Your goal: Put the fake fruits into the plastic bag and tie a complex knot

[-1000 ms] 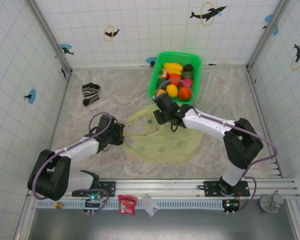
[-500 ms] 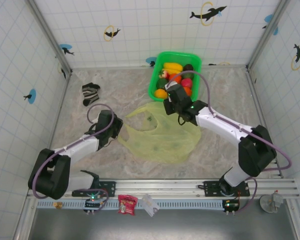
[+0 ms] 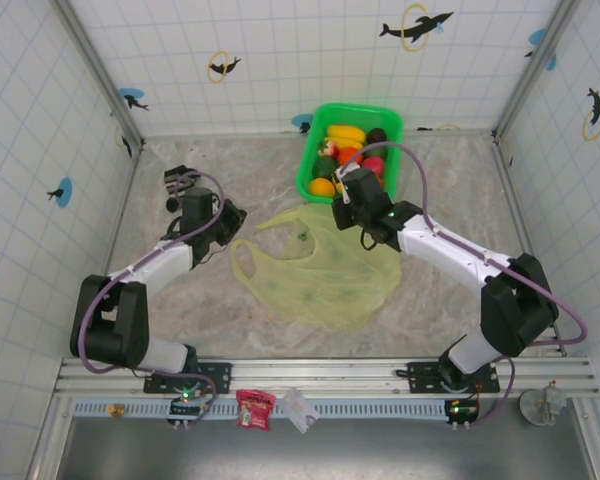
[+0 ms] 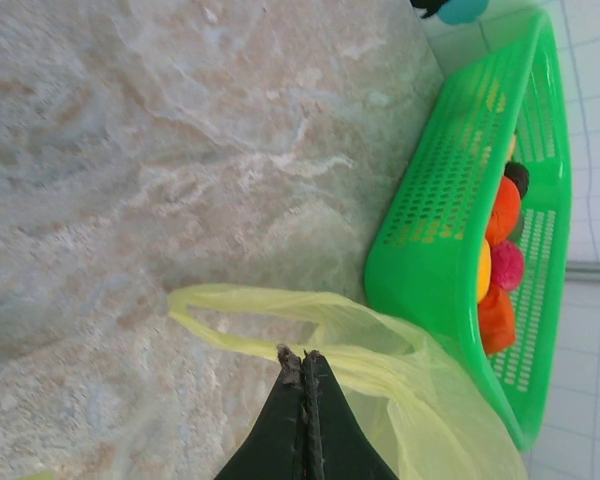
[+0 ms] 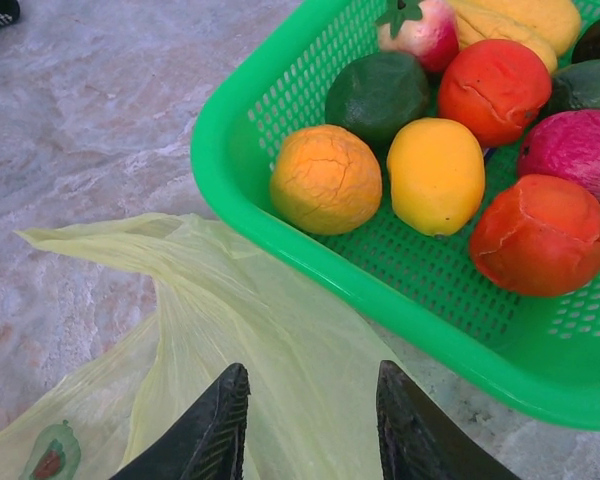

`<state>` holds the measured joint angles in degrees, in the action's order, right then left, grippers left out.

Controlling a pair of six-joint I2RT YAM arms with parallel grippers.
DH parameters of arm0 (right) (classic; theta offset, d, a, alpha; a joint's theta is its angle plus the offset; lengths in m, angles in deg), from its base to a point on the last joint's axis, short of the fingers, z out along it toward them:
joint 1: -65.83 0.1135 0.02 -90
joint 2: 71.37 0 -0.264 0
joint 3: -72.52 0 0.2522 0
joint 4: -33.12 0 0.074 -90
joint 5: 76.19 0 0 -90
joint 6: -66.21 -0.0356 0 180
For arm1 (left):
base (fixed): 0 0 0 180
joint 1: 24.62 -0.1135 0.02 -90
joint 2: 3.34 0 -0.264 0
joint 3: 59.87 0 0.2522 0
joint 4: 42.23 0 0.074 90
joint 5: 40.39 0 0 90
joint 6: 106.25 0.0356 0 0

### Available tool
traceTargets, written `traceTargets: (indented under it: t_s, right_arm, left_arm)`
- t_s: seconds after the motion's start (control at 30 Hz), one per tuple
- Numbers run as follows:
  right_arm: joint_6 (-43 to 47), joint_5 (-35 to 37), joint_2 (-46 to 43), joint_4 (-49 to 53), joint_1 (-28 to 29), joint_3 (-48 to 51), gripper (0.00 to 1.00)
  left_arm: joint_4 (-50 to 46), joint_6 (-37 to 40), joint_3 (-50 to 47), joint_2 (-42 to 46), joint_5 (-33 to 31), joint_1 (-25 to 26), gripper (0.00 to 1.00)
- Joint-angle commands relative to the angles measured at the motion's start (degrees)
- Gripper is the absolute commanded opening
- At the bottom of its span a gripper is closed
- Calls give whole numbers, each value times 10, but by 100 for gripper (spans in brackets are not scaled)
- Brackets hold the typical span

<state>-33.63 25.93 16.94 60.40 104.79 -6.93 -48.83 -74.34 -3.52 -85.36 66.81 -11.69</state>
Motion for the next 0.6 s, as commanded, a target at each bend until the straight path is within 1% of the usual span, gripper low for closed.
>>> traceTargets:
  t_s: [0.0,0.03,0.1,0.17,0.27,0.3,0.33,0.37,0.4,0.5,0.57]
  right_arm:
    - [-2,-19,8,-2,-7,-8,39]
    - [-5,-23,12,1,-7,-10,40]
    - [-8,-27,18,4,-1,-8,40]
    - [-9,-21,20,-1,6,1,41]
    - [-5,-8,24,-2,14,8,41]
    - [-3,-5,27,-2,16,7,41]
    - [-1,-3,30,-1,17,4,42]
    - [0,0,34,2,19,3,42]
    - [2,4,37,5,21,1,42]
    - [3,19,46,8,27,-3,45]
    - [4,24,48,9,28,-5,46]
  left_arm:
    - [-52,-37,11,29,27,-1,3]
    - [-57,-72,1,39,29,0,5]
    - [-65,-163,-41,73,23,0,17]
    - [-87,-213,-64,110,-1,4,27]
    - [-177,-213,-30,152,-72,7,48]
    - [-201,-212,-15,160,-86,7,53]
    - [-216,-213,-3,164,-91,7,57]
    - [-233,-215,10,164,-92,6,60]
    - [-248,-221,19,163,-89,6,60]
    - [-275,-252,23,157,-68,8,60]
    - [-269,-270,8,155,-63,13,60]
